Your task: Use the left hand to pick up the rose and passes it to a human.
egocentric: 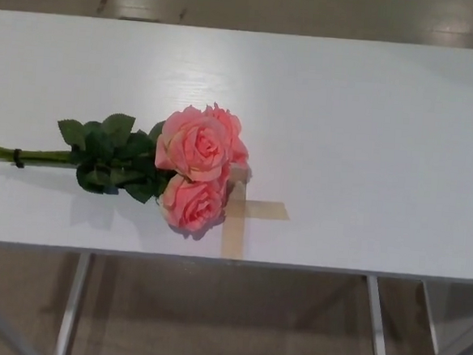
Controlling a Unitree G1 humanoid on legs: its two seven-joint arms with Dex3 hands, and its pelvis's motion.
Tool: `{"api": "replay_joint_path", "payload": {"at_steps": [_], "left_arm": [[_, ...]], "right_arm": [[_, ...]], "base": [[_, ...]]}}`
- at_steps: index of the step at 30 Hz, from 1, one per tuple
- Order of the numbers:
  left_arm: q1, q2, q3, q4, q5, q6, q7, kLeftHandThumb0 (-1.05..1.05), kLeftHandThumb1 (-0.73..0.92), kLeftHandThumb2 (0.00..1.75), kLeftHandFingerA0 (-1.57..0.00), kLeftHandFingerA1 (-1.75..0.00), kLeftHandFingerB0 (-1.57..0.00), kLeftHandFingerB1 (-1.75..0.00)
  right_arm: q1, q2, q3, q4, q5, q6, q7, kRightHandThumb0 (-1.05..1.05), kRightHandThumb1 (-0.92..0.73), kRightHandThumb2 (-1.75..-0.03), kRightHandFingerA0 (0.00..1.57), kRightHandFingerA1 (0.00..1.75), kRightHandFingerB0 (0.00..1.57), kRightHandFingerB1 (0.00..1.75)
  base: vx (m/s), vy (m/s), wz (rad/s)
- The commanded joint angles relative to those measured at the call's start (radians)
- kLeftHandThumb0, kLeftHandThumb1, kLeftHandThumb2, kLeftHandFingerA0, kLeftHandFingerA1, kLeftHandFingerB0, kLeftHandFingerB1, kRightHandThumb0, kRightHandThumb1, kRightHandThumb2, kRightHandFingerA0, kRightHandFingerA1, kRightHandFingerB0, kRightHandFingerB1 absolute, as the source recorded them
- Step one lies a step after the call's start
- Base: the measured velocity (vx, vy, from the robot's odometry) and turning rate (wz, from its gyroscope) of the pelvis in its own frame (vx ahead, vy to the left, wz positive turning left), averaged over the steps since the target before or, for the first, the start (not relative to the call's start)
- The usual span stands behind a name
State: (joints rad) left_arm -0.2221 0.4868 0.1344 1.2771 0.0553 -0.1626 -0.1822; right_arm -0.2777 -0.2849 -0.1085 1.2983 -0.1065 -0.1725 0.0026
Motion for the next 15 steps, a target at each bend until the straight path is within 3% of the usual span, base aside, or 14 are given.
{"api": "replay_joint_path", "payload": {"at_steps": [1,2,3,4,6,10,11,14,15], "left_arm": [[0.01,0.015,0.001,-0.012,-0.009,-0.057,-0.085,-0.2,0.39,0.85,-0.52,-0.63,-0.17,-0.47],[0.02,0.022,0.0,-0.037,-0.013,-0.082,-0.118,-0.32,0.54,0.58,-0.59,-0.43,-0.29,-0.33],[0.025,0.028,-0.005,-0.052,-0.011,-0.094,-0.134,-0.28,0.54,0.56,-0.57,-0.41,-0.28,-0.32],[0.032,0.032,-0.011,-0.066,-0.007,-0.105,-0.145,-0.21,0.38,0.84,-0.44,-0.59,-0.14,-0.46],[0.067,0.045,-0.01,-0.119,-0.019,-0.133,-0.195,-0.22,0.38,0.83,-0.36,-0.57,-0.11,-0.45],[0.17,0.078,0.033,-0.28,-0.088,-0.163,-0.292,-0.22,0.37,0.82,-0.34,-0.56,-0.12,-0.45],[0.225,0.083,0.055,-0.373,-0.119,-0.163,-0.315,-0.28,0.52,0.56,-0.43,-0.38,-0.25,-0.31],[0.368,0.087,0.107,-0.591,-0.185,-0.167,-0.354,-0.26,0.52,0.55,-0.43,-0.38,-0.26,-0.31],[0.428,0.088,0.13,-0.673,-0.208,-0.179,-0.364,-0.2,0.36,0.81,-0.36,-0.56,-0.14,-0.46]], "right_arm": [[0.012,0.001,-0.006,0.01,0.007,-0.011,-0.013,-0.57,-0.64,-0.94,0.5,0.56,0.28,0.47],[0.015,0.005,-0.006,0.009,0.007,-0.012,-0.014,-0.57,-0.64,-0.94,0.5,0.56,0.28,0.47],[0.018,0.005,-0.007,0.009,0.008,-0.012,-0.013,-0.57,-0.64,-0.94,0.5,0.56,0.28,0.47],[0.019,0.005,-0.008,0.008,0.009,-0.013,-0.013,-0.57,-0.64,-0.94,0.5,0.56,0.28,0.47],[0.025,0.002,-0.012,0.007,0.013,-0.015,-0.01,-0.57,-0.64,-0.94,0.5,0.56,0.28,0.47],[0.025,0.001,-0.01,0.007,0.007,-0.013,-0.011,-0.57,-0.64,-0.94,0.5,0.56,0.28,0.47],[0.024,0.001,-0.008,0.007,0.005,-0.011,-0.012,-0.57,-0.64,-0.94,0.5,0.56,0.28,0.47],[0.02,0.001,-0.004,0.008,0.001,-0.008,-0.012,-0.57,-0.64,-0.94,0.5,0.56,0.28,0.47],[0.019,0.001,-0.005,0.008,0.003,-0.006,-0.012,-0.57,-0.64,-0.94,0.5,0.56,0.29,0.47]], "base": [[0.0,0.0,0.0],[0.0,0.0,0.0],[0.0,0.0,0.0],[0.0,0.0,0.0],[0.0,0.0,0.0],[0.0,0.0,0.0],[0.0,0.0,0.0],[0.0,0.0,0.0],[0.0,0.0,0.0]]}}
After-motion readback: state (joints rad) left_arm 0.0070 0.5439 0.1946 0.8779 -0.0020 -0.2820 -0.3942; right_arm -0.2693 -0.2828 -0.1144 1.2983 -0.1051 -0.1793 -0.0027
